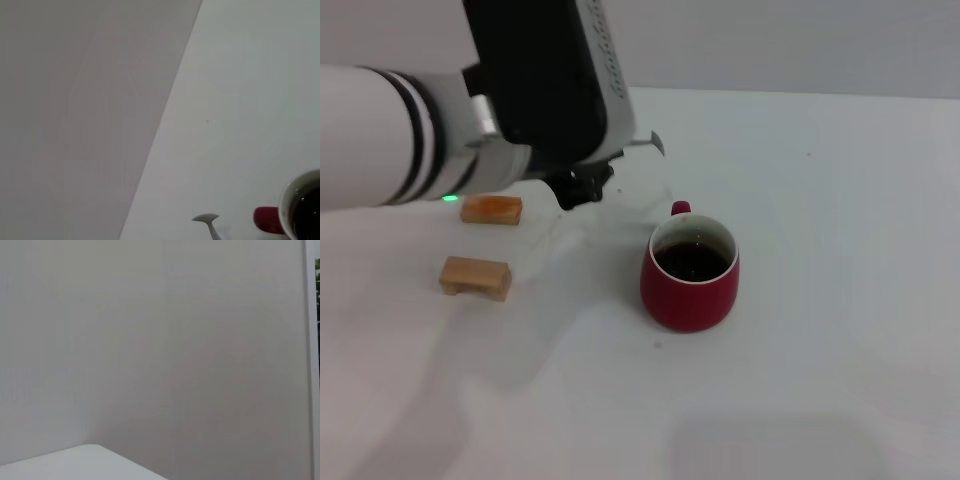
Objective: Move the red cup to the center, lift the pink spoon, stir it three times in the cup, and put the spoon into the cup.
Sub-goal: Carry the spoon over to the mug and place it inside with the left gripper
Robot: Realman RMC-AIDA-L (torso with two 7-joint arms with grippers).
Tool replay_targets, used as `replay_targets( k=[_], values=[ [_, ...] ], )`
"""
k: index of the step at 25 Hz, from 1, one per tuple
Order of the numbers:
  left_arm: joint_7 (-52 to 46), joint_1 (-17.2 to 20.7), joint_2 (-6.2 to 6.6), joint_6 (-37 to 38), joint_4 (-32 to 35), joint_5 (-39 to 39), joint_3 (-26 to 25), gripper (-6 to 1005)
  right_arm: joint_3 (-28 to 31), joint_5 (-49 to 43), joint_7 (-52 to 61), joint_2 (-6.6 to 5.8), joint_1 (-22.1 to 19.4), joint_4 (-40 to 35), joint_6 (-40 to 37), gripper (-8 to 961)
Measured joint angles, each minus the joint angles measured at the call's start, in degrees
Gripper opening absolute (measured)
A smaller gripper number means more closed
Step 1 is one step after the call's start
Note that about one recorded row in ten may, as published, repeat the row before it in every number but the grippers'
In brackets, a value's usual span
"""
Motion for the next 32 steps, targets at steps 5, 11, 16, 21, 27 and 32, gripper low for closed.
replay_targets(
  k=[5, 11, 16, 21, 27, 32],
  values=[
    [6.4, 0.2, 0.08, 0.1, 1.0, -8.8, -6.0, 171, 0.1, 0.0, 0.0, 0.0, 0.0, -0.1, 0.2, -1],
    [17.6, 1.2, 0.26, -3.9, 2.1, -23.5, -15.4, 171, 0.1, 0.0, 0.0, 0.0, 0.2, 0.0, 0.3, -1],
    [20.9, 0.4, 0.28, -9.2, 2.9, -28.3, -19.2, 170, 0.1, 0.0, 0.0, 0.0, 0.4, 0.3, 0.4, -1],
    [21.7, -0.3, 0.18, -12.6, 3.8, -27.5, -19.0, 170, 0.1, 0.0, 0.0, 0.0, 0.8, 0.3, 0.6, 0],
    [21.7, -1.3, 0.2, -14.9, 4.3, -27.3, -18.4, 170, 0.1, 0.0, 0.0, 0.0, 1.0, 0.6, 0.7, 0],
    [21.7, -2.7, 0.19, -16.3, 6.0, -26.8, -18.0, 170, 0.1, 0.0, 0.0, 0.05, 1.1, 0.7, 0.5, 0]
  ],
)
